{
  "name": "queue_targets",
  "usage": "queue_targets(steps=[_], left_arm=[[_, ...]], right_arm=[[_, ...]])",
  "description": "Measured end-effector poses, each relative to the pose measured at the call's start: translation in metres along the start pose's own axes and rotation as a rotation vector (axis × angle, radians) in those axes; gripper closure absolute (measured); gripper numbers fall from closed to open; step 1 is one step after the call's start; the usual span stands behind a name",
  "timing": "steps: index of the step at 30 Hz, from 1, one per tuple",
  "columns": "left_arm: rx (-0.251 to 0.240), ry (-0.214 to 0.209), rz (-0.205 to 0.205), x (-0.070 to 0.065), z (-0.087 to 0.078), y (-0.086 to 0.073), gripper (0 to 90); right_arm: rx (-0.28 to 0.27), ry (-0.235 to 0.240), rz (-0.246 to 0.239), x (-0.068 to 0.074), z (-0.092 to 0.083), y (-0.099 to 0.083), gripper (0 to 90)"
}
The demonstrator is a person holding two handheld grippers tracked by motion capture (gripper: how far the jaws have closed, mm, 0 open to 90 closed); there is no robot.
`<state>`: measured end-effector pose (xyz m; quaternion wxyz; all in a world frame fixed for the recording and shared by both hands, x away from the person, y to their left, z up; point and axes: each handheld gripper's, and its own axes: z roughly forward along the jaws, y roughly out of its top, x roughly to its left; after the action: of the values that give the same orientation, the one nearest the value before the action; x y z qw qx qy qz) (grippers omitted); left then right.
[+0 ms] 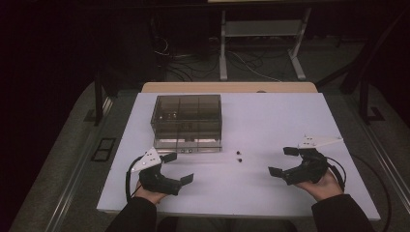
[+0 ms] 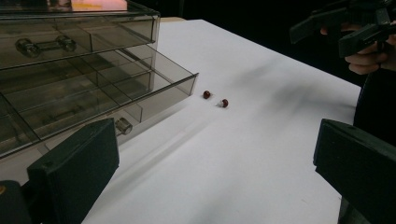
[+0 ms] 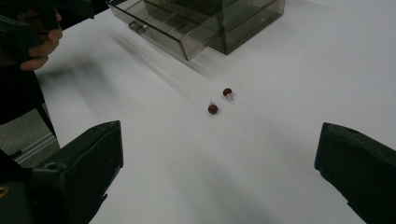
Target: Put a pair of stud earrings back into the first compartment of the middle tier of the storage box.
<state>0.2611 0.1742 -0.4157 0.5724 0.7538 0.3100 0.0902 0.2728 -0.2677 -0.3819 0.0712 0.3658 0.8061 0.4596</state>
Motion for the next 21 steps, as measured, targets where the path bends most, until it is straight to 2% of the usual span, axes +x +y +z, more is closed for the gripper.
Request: queue_targets(steps=[21], left_arm=[[0.0, -0.003, -0.001, 0.0, 0.0, 0.0, 0.0]], right_arm=[[0.053, 0.04, -0.043, 0.008, 0.021, 0.026, 0.5]])
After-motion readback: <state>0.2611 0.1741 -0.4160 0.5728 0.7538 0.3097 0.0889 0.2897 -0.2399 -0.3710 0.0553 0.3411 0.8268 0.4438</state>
